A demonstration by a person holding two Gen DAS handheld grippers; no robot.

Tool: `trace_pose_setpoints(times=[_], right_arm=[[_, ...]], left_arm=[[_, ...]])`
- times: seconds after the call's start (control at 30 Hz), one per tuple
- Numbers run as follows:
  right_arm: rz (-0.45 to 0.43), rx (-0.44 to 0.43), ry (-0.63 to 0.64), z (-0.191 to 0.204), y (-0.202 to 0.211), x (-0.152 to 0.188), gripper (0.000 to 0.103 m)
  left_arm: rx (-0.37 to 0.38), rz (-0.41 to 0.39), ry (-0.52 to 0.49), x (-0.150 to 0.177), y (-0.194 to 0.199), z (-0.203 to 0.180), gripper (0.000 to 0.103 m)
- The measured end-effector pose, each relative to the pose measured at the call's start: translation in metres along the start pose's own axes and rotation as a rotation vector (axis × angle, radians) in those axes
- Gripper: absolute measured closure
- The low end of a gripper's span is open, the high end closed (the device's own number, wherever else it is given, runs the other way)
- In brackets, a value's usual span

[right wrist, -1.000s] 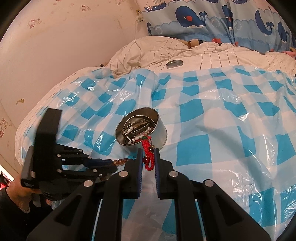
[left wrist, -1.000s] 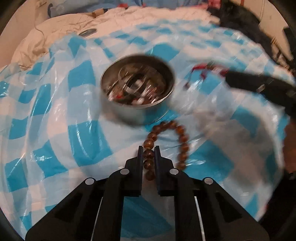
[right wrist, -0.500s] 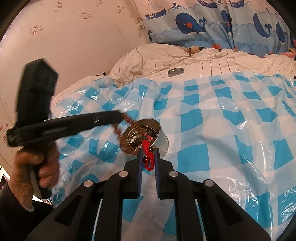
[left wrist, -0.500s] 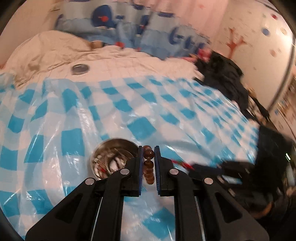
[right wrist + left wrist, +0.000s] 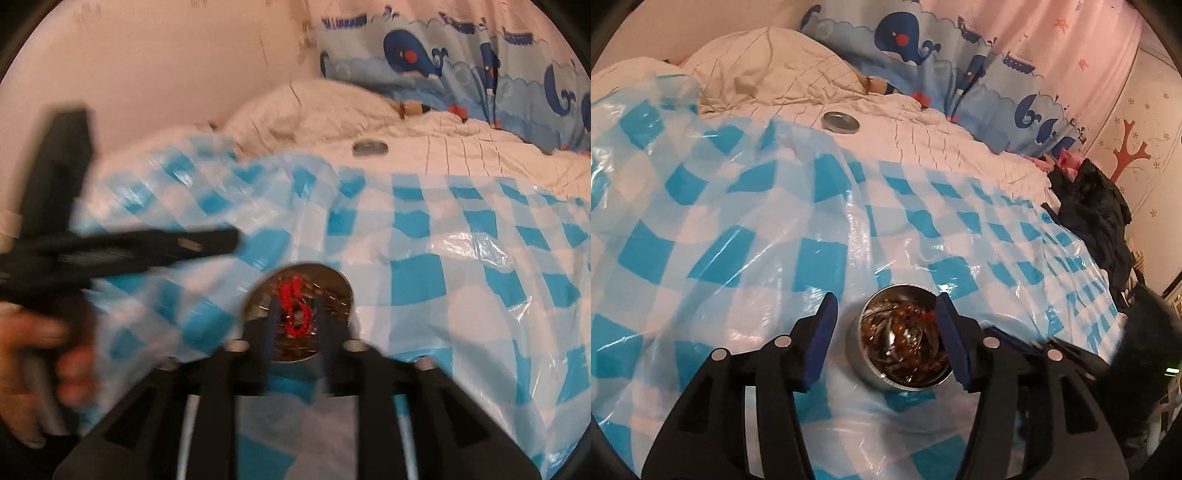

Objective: Organize jewelry

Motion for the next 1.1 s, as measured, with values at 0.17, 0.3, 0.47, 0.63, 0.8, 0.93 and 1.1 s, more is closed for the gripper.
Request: trace_pose_setpoints(times=[0.17, 0.3, 0.47, 0.63, 0.8, 0.93, 1.1], right_arm=[[-0.009, 0.032, 0.020, -0.002, 0.012, 0.012, 0.052], [-0.006, 0.066, 0.054, -0.004, 0.035, 0.043, 0.038], [0.067, 0.136, 0.029, -0.013, 0.050, 0.088, 0.027], [0.008, 0.158, 0.011, -0.005, 0.066, 0.086, 0.011], [0.004, 0.163, 0.045, 0.016, 0.074, 0.083, 0.008], [-0.004, 0.175, 0.026, 0.026, 0.082, 0.087, 0.008], [-0.029, 0.200, 0.020, 0.033, 0.085, 0.093, 0.008]], left_arm=[[-0.072, 0.001, -0.057, 0.011, 0.013, 0.002, 0.038], [-0.152, 0.005, -0.134, 0.027, 0.019, -0.006, 0.025], [-0.235, 0.017, -0.235, 0.048, 0.024, -0.020, 0.016], [-0.307, -0.023, -0.337, 0.063, 0.040, -0.036, 0.008], [-0.389, -0.028, -0.406, 0.077, 0.057, -0.040, 0.008], [-0.384, -0.056, -0.351, 0.082, 0.076, -0.037, 0.008], [-0.396, -0.061, -0.343, 0.095, 0.094, -0.031, 0.008]])
Point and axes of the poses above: each gripper's, at about its wrist camera, not at the fingertips, and y roughly against the way its jaws point, z to its left, x to its underside, the point moved 6 cm from there along -y, roughly the way its jaws point, and after that the axes turned 5 degrees about x, right-handed, at the moved point
